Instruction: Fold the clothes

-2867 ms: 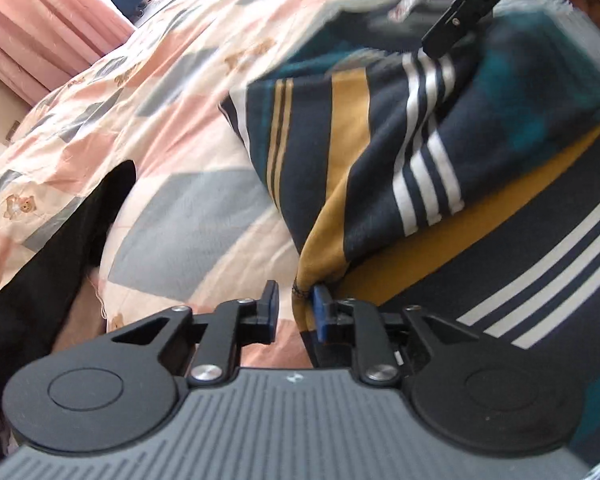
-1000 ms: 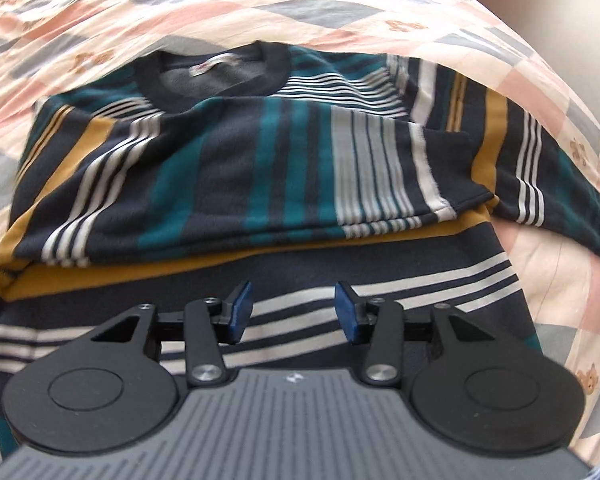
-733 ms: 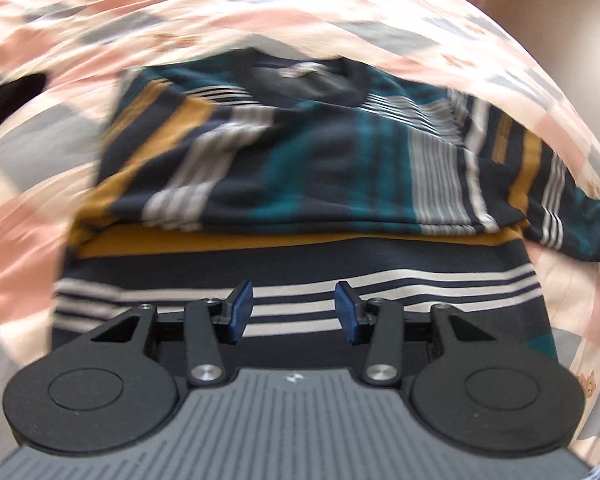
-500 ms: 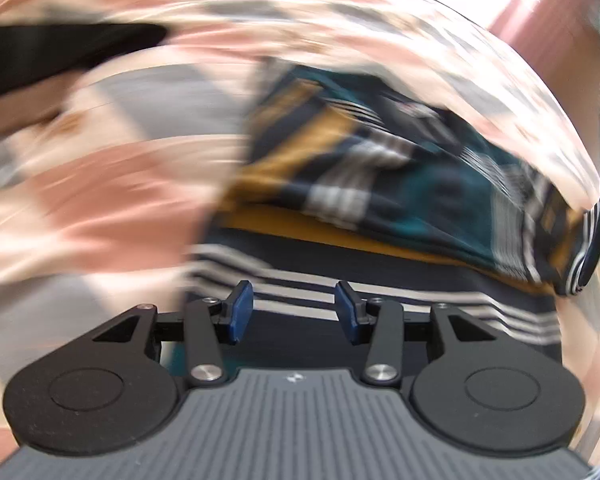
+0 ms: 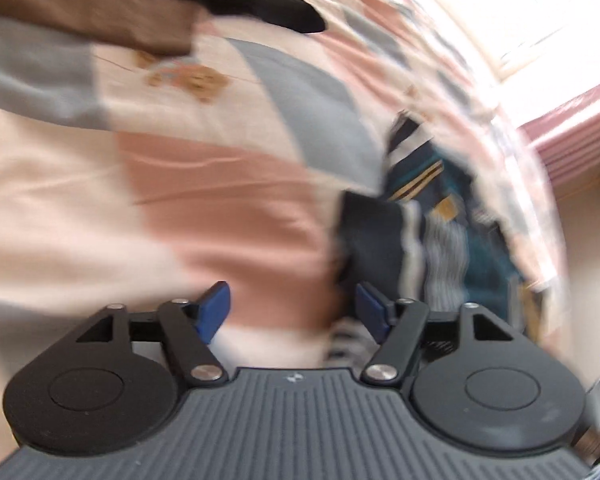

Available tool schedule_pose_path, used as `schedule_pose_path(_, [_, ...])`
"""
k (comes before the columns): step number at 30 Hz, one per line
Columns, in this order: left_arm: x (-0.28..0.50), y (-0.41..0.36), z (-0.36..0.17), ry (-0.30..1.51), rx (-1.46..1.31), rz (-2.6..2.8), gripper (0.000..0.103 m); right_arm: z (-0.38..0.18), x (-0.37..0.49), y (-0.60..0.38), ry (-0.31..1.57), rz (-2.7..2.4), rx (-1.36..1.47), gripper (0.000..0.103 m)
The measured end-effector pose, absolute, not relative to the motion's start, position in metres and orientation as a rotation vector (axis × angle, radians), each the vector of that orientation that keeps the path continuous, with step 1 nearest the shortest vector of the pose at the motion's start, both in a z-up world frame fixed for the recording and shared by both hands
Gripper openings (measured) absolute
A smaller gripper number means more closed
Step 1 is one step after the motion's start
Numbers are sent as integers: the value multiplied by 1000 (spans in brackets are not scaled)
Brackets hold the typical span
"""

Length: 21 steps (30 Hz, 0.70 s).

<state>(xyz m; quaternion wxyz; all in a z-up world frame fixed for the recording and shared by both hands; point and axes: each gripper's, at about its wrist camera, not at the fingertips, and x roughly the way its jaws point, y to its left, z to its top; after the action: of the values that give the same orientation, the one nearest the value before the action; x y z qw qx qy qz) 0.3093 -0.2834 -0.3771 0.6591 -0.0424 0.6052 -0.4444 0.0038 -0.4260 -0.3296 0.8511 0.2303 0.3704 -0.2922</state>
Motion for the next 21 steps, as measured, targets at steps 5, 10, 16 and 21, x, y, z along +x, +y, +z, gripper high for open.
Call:
schedule_pose_path(5, [307,-314,-402,1510,-227,-981,73,-308,-80,-480,737,-846,563,64])
schedule_pose_path(10, [305,-327,-412,1542,-289,-955,47,-303,-160,-547,618,-1074,696,63])
schedule_pose_path(16, [287,-331,-367,1295,-163,-1089,4,-314,-220,-610,448,-1109,912,4])
schedule_pose_path(21, [269,-324,-364,1204,14,-1101,4,-356,-203,-633,613,-1061,887,3])
